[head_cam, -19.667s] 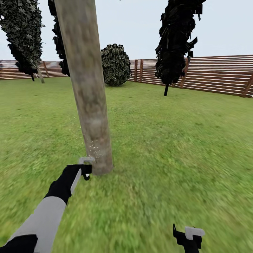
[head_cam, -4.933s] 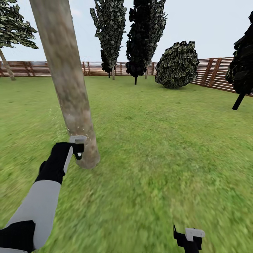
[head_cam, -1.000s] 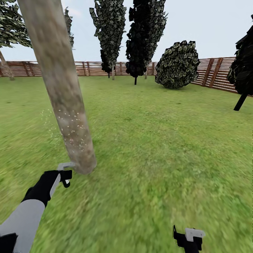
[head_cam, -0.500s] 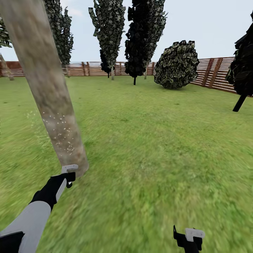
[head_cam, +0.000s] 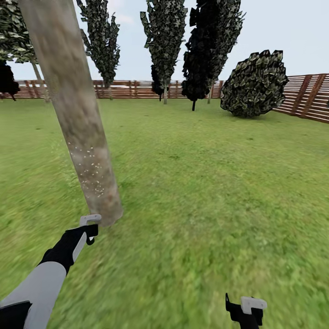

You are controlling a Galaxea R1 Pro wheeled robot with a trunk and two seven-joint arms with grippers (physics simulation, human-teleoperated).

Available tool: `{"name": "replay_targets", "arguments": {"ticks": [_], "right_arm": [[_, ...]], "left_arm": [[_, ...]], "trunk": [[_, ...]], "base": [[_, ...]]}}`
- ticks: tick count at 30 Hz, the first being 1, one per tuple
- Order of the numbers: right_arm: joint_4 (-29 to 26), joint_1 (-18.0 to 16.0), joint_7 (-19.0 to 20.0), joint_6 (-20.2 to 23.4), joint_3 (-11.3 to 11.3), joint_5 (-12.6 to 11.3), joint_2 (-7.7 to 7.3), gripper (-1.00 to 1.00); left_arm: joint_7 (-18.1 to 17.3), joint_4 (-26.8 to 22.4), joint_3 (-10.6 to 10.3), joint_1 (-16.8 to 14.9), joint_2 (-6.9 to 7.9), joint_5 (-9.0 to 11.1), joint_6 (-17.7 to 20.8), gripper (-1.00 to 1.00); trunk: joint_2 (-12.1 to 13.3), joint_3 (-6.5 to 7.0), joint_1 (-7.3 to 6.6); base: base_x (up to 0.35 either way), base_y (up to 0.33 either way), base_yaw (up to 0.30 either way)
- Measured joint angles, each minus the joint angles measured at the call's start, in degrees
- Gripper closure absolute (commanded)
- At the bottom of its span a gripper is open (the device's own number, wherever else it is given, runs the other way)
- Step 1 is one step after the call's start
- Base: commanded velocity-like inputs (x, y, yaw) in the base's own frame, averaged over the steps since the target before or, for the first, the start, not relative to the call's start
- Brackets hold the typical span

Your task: In the garden, pick up the pesticide atomizer on the floor and spray pesticide onto both trees until each tree trunk is fully covered.

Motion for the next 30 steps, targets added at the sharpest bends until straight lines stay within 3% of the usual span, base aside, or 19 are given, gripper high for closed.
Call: {"name": "replay_targets", "arguments": {"ticks": [21, 30], "right_arm": [[0.0, 0.0, 0.0, 0.0, 0.0, 0.0, 0.00, -1.00], [0.0, 0.0, 0.0, 0.0, 0.0, 0.0, 0.00, -1.00]], "left_arm": [[0.0, 0.1, 0.0, 0.0, -0.09, 0.1, 0.0, 1.00], [0.0, 0.1, 0.0, 0.0, -0.09, 0.2, 0.0, 1.00]], "trunk": [[0.0, 0.00, 0.00], [0.0, 0.00, 0.00]], "base": [[0.002, -0.274, 0.278], [0.118, -0.272, 0.036]]}}
